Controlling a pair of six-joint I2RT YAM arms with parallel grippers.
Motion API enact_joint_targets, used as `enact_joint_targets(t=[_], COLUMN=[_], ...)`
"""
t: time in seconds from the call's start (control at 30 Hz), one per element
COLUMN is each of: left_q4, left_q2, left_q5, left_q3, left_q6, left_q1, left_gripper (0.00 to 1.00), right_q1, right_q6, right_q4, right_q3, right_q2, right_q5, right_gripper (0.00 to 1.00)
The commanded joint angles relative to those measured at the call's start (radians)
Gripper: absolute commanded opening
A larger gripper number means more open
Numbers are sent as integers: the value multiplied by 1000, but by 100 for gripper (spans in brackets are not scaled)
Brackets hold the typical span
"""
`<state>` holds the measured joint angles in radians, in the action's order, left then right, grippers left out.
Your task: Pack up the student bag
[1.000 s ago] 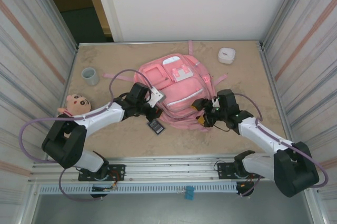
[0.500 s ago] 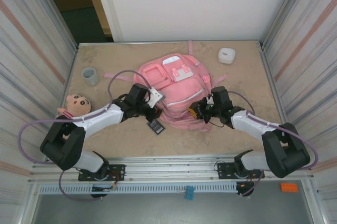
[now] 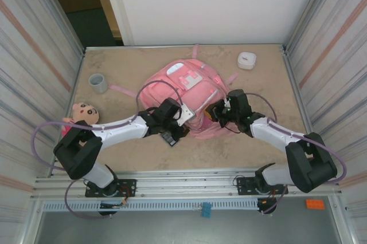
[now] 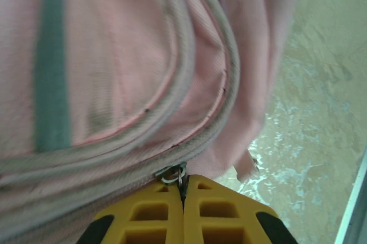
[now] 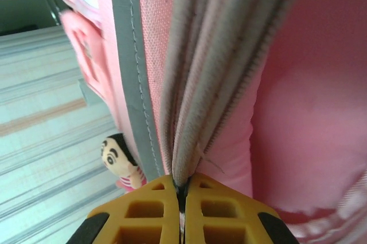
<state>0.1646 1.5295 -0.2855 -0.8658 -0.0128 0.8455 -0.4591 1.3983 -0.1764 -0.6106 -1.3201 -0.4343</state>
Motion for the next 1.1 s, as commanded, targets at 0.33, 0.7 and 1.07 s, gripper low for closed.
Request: enact_joint_targets(t=[0.33, 0.7, 1.07], left_q4=[-59, -190, 28], left_q2=[-81, 34, -274], left_q5=[-1, -89, 138], left_q3=[36, -97, -7], left_q6=[47, 76, -290], left_q1=[13, 107, 27], left_gripper=[0, 42, 78], right_q1=[50, 16, 118], right_q6=[-101, -99, -494], right_q4=[116, 64, 399], right_q3=[-39, -54, -235], right_q2=[167, 106, 108], right_q5=[-94, -116, -300], right_gripper=[2, 0, 0])
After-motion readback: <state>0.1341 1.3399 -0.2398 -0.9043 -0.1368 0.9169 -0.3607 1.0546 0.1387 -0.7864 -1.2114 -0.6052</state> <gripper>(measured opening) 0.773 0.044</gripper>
